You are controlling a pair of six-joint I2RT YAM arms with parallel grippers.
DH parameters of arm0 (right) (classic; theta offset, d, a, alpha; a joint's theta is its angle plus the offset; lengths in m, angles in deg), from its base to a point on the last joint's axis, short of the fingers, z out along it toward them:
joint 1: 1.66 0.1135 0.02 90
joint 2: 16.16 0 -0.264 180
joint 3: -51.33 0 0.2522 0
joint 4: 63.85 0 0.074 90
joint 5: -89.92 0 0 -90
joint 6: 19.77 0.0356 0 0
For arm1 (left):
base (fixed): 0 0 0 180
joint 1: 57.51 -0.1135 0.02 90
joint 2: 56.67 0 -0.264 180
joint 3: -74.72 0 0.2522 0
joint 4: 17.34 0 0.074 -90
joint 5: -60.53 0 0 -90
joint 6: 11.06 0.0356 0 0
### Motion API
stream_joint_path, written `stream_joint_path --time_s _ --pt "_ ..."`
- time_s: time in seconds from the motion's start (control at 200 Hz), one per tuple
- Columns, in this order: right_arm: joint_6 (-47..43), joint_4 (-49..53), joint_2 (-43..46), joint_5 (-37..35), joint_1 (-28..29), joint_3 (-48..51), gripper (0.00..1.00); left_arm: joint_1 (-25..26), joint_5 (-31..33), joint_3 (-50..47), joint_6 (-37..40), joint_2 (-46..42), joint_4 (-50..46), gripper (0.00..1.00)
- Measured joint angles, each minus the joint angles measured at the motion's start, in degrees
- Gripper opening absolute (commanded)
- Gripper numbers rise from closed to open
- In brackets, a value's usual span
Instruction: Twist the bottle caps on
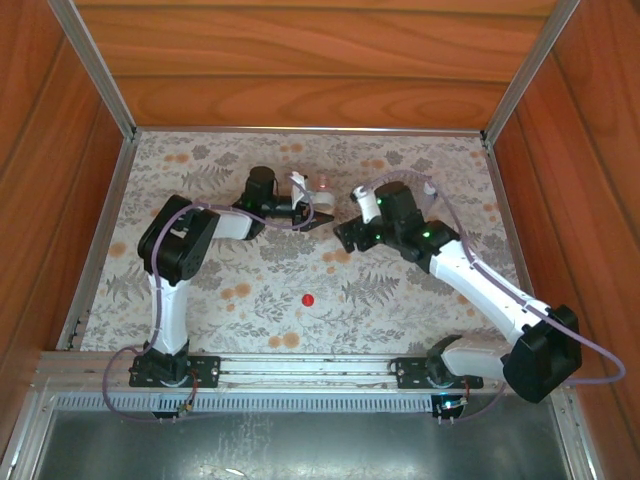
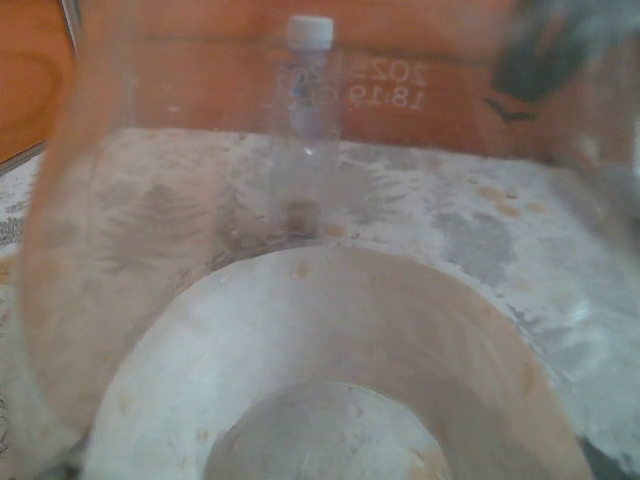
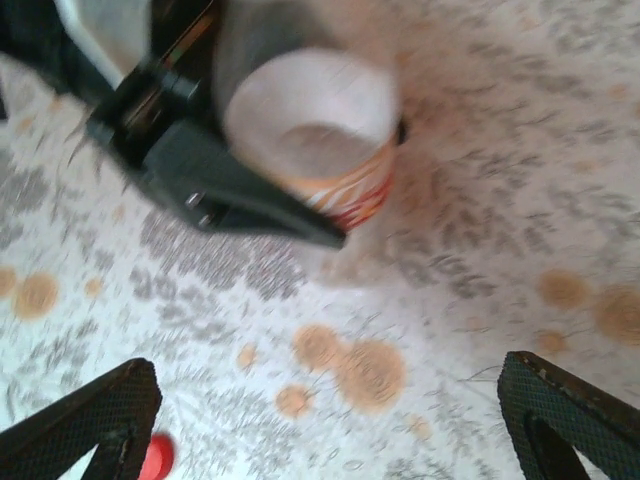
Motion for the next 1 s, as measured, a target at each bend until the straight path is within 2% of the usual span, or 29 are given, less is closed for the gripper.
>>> stream_joint_path --time_s 0.33,0.345,0.495,0.725,0.999 --pt "-2.51 -4.15 -0.22 1.90 13.40 11.02 0.91 -1.53 0.00 -3.69 2.08 -2.40 0.57 0.61" --pt "-2.80 -4.46 -0.66 1.90 13.97 11.23 0.88 -1.64 0.00 -3.80 2.12 -2.43 0.68 0.61" --pt "-5.42 -7.28 -6.91 1.95 18.21 11.41 0.80 -2.47 -0.04 -4.63 2.64 -2.75 1.42 0.61" --pt "-9.60 -7.34 -15.93 1.88 19.61 8.85 0.73 -3.78 0.15 -7.37 3.80 -4.59 1.90 0.61" --pt "-12.83 -6.78 -20.76 2.16 19.63 5.70 0.69 -4.50 1.07 -9.94 4.28 -6.60 1.97 0.61"
